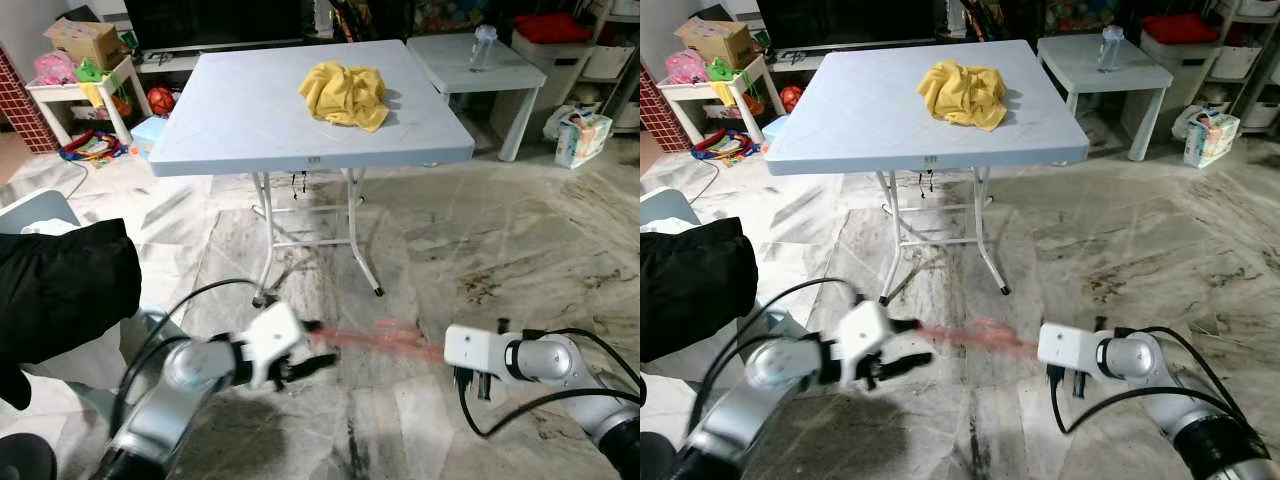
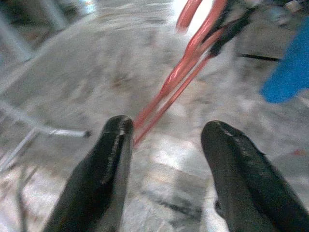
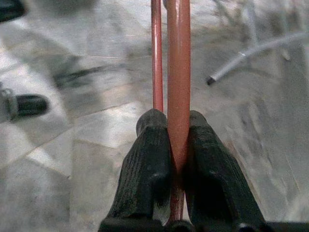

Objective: Hang hanger

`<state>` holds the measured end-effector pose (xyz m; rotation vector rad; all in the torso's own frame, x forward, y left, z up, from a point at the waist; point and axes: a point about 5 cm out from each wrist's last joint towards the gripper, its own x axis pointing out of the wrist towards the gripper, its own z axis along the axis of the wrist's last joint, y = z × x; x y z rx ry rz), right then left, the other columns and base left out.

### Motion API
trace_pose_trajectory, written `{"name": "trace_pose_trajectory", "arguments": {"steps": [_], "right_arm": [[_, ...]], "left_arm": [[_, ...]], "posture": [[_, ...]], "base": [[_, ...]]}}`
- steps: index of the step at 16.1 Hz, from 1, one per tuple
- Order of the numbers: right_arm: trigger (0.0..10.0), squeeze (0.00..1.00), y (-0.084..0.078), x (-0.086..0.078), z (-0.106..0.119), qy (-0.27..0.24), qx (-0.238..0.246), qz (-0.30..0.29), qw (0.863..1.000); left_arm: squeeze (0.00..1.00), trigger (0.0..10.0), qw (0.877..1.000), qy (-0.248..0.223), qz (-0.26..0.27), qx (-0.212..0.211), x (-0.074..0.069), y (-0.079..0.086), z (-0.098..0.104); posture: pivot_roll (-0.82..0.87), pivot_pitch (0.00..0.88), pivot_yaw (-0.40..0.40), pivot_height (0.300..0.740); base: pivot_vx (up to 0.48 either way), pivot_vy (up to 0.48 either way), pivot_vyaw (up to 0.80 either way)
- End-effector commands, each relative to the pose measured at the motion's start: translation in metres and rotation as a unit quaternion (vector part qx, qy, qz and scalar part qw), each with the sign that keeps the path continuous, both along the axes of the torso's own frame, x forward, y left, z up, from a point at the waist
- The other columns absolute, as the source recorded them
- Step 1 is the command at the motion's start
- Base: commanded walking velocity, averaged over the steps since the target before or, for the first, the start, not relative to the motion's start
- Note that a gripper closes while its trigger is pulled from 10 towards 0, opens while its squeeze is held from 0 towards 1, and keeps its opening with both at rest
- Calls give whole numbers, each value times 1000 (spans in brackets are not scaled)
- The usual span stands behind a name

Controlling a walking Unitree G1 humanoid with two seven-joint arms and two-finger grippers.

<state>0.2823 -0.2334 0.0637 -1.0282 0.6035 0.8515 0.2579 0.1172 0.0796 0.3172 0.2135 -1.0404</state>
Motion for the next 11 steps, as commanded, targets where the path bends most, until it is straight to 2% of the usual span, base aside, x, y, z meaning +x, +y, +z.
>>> {"name": "trace_pose_trajectory", "arguments": {"steps": [1, 3, 4, 5, 6, 8, 9, 11], "right_arm": [[0, 0, -4, 0, -2, -16, 31, -52, 998], [0, 0, -2, -6, -13, -15, 110, -147, 983], [0, 0, -2, -8, -18, -15, 141, -200, 969], [0, 0, 2, -12, -23, -16, 202, -284, 937], [0, 0, 6, -14, -24, -18, 248, -339, 907], [0, 0, 12, -18, -24, -28, 279, -383, 880], [0, 0, 16, -22, -21, -48, 300, -431, 849], [0, 0, 21, -30, -20, -62, 305, -466, 828]], "left_arm": [[1000, 10000, 998, -15, 65, -20, 1, 10, 5], [1000, 10000, 984, -11, 157, -84, -2, 11, 11], [1000, 10000, 975, -31, 197, -97, -2, 11, 14], [1000, 10000, 953, -55, 270, -124, 2, 12, 19], [1000, 10000, 938, -59, 313, -140, 5, 14, 21], [1000, 10000, 925, -54, 351, -138, 6, 18, 18], [1000, 10000, 914, -22, 382, -139, 9, 23, 10], [1000, 10000, 895, -16, 419, -153, 12, 31, 9]], "posture": [[-75, 51, 31, 740], [-66, 55, 24, 740], [-63, 57, 23, 740], [-65, 55, 17, 740], [-68, 55, 18, 740], [-74, 49, 19, 740], [-77, 44, 19, 740], [-78, 40, 24, 740]], "base": [[0, 0, 0], [0, 0, 0], [0, 0, 0], [0, 0, 0], [0, 0, 0], [0, 0, 0], [0, 0, 0], [0, 0, 0]]}}
